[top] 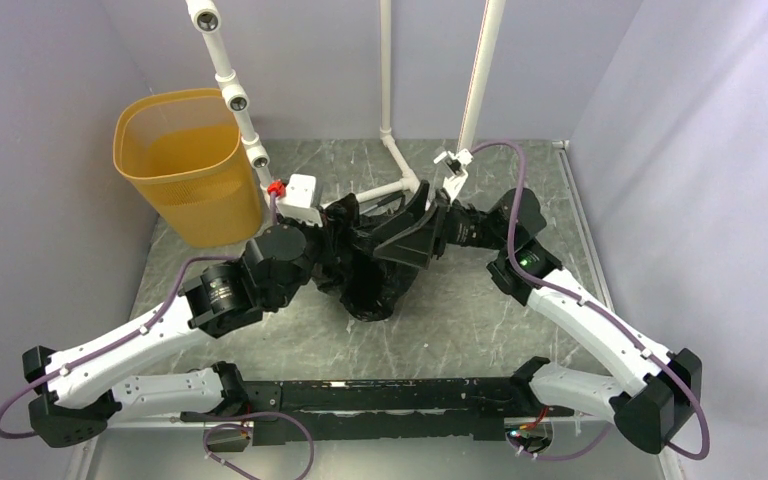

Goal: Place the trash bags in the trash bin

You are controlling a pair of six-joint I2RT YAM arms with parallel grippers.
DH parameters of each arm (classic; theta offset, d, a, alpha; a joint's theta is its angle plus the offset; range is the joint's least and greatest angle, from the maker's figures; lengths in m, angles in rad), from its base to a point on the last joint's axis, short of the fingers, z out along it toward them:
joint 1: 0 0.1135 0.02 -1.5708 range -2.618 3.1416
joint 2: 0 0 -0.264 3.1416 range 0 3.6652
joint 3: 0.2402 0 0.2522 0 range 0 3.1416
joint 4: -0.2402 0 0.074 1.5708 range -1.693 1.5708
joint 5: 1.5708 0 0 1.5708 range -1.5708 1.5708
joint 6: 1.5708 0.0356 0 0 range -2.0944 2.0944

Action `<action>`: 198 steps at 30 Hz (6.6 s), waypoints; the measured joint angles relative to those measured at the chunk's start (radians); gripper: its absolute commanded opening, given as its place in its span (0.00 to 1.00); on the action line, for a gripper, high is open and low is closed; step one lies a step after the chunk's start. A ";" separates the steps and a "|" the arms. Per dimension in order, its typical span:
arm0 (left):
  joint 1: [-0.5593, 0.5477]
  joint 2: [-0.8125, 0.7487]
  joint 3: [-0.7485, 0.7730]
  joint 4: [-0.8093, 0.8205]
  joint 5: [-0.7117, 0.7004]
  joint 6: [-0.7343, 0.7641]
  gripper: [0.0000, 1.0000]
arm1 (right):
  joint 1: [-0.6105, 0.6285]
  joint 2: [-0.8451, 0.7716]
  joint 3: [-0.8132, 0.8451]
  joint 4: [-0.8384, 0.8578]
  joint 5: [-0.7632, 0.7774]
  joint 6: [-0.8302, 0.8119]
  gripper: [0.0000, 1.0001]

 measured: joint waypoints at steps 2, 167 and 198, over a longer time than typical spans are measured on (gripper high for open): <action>0.007 0.000 0.000 0.000 0.000 -0.007 0.02 | 0.000 -0.008 0.000 0.001 -0.040 -0.011 0.73; 0.086 -0.198 -0.167 0.090 0.044 -0.179 0.03 | 0.098 0.086 0.063 -0.468 -0.103 -0.436 0.21; 0.087 -0.104 -0.010 0.029 0.328 -0.109 0.03 | 0.101 0.149 -0.079 0.236 0.148 0.150 0.57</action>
